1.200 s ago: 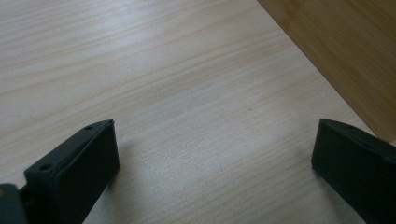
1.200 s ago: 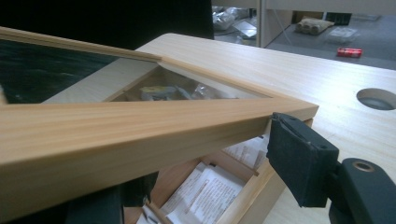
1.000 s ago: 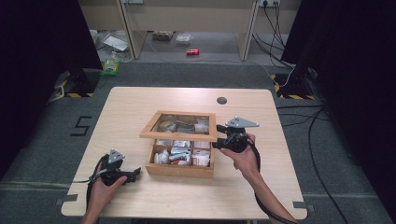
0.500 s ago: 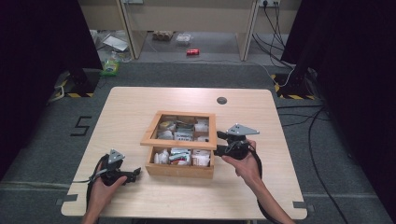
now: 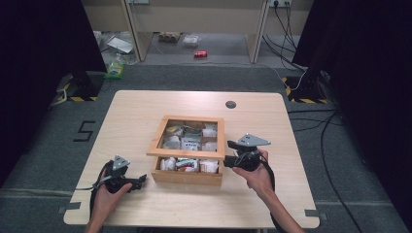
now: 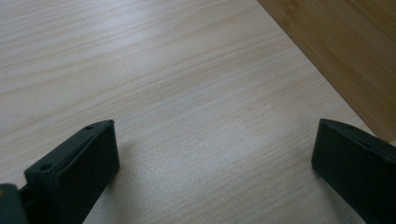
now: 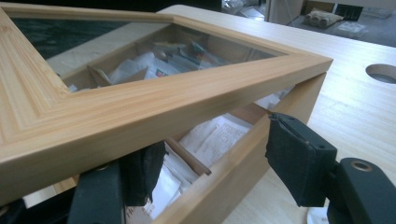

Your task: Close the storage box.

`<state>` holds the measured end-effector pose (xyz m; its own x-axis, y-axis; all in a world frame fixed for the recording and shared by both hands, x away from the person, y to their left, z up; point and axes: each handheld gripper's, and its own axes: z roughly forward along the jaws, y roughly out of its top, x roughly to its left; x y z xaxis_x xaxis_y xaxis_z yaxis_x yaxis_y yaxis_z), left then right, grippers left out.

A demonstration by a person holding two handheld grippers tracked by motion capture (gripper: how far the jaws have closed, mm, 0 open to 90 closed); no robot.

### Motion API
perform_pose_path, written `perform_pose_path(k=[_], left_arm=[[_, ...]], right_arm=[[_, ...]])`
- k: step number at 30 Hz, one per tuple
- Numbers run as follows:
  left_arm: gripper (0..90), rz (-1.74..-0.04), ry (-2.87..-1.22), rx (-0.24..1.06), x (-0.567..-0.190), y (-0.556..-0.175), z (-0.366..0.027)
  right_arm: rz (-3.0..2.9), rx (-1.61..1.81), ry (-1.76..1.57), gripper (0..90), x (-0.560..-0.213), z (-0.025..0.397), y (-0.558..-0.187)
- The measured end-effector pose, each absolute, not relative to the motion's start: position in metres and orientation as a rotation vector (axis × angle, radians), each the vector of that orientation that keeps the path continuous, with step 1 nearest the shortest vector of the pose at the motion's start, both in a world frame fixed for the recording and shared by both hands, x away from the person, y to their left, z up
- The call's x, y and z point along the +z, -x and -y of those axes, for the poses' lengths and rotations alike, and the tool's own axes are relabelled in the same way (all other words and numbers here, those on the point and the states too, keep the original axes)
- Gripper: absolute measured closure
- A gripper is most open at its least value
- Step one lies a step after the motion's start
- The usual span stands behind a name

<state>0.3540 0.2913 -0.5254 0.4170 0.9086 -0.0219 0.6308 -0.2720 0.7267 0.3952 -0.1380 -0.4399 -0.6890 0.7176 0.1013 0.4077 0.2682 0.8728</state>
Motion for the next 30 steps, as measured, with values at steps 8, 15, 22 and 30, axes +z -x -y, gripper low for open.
perform_pose_path(k=[8,15,22,30], left_arm=[[0.0,-1.3,-2.009,0.535,-0.525,-0.354,-0.291],[0.0,-1.3,-2.009,0.534,-0.525,-0.354,-0.291],[0.0,-1.3,-2.009,0.534,-0.525,-0.354,-0.291],[0.0,-1.3,-2.01,0.532,-0.525,-0.354,-0.292]], right_arm=[[-2.247,1.361,-1.03,37.8,-0.447,0.139,-0.39],[-2.26,1.315,-0.991,37.8,-0.45,0.139,-0.388],[-2.286,1.271,-0.998,37.4,-0.455,0.142,-0.385],[-2.226,1.249,-1.115,37.4,-0.468,0.172,-0.397]])
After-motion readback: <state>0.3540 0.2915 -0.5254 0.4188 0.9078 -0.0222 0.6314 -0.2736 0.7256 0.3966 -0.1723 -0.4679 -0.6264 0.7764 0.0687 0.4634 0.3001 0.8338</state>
